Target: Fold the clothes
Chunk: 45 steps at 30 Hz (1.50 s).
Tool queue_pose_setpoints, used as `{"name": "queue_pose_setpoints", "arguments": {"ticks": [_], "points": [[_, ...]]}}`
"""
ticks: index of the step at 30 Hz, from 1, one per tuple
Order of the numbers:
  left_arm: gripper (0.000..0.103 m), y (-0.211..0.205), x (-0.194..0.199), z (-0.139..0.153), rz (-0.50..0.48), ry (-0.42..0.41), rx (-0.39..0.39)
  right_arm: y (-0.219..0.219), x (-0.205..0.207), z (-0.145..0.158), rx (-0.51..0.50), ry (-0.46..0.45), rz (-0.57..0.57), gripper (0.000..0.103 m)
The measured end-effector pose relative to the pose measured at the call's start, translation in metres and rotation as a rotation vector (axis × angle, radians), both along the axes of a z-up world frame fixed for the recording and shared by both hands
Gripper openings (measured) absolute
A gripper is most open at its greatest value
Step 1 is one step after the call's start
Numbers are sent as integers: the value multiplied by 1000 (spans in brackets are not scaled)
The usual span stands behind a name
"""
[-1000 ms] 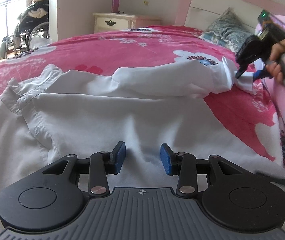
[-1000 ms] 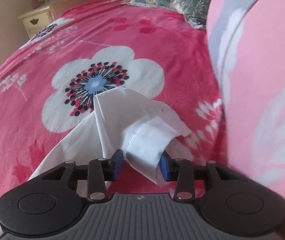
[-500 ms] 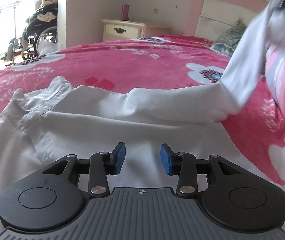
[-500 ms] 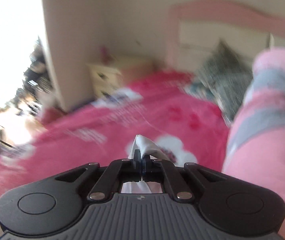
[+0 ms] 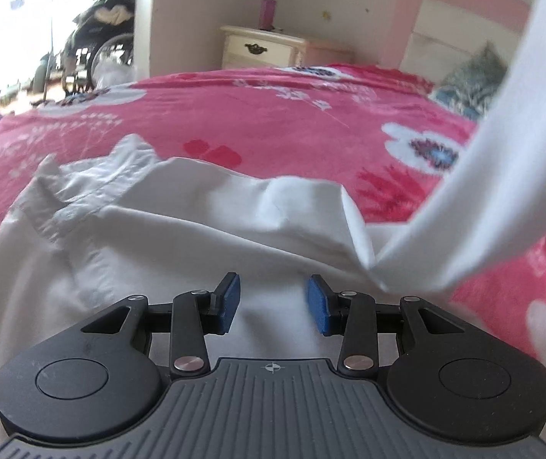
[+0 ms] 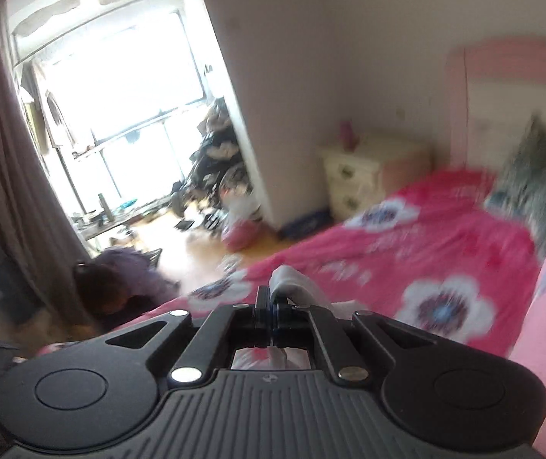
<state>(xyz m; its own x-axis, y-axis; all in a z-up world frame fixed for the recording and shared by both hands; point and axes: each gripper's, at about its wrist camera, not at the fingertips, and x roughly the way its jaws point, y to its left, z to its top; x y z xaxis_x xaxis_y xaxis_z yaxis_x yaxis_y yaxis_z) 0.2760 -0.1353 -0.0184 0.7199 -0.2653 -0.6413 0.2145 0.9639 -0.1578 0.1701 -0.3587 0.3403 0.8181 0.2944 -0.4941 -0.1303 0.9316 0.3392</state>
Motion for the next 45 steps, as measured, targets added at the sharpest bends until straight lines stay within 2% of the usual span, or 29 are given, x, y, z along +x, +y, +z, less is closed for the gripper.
{"name": "queue_pose_setpoints", "arguments": {"ticks": [6,8,11,13,14,15,18,19,20,21,23,28,33,37,41,43,45], "points": [[39,56,-39,31,46,26,31,27,-24,-6,91,98,81,2],[39,80,-59,38,53,38,26,43,-43,-18,99,137,120,2],[39,112,-87,41,72,75,22,68,-71,-56,113,242,183,3],[39,131,-103,41,81,103,7,89,-90,-98,110,356,248,7],[39,138,-110,41,81,118,-1,98,-99,-122,109,430,282,15],[39,144,-116,40,79,138,-9,108,-108,-154,117,543,313,29],[39,151,-131,37,57,179,-12,120,-138,-242,194,876,328,30],[39,152,-136,36,47,189,-10,118,-148,-260,221,941,308,30],[39,152,-141,36,33,198,-13,111,-158,-270,248,963,281,30],[39,151,-146,36,18,206,-17,104,-168,-277,277,970,252,30],[40,146,-157,37,-27,215,-42,86,-182,-275,329,922,201,30],[42,124,-192,30,-180,282,-109,35,-201,-262,424,704,9,34],[42,109,-219,18,-238,303,-119,29,-195,-298,515,620,-50,34],[42,104,-222,8,-234,325,-127,46,-177,-329,495,582,-24,34],[41,102,-220,3,-213,333,-114,64,-170,-350,374,575,-42,34],[41,100,-223,2,-220,338,-114,72,-170,-357,358,588,-23,29],[41,95,-227,3,-236,321,-81,78,-175,-358,340,580,-12,11]]}}
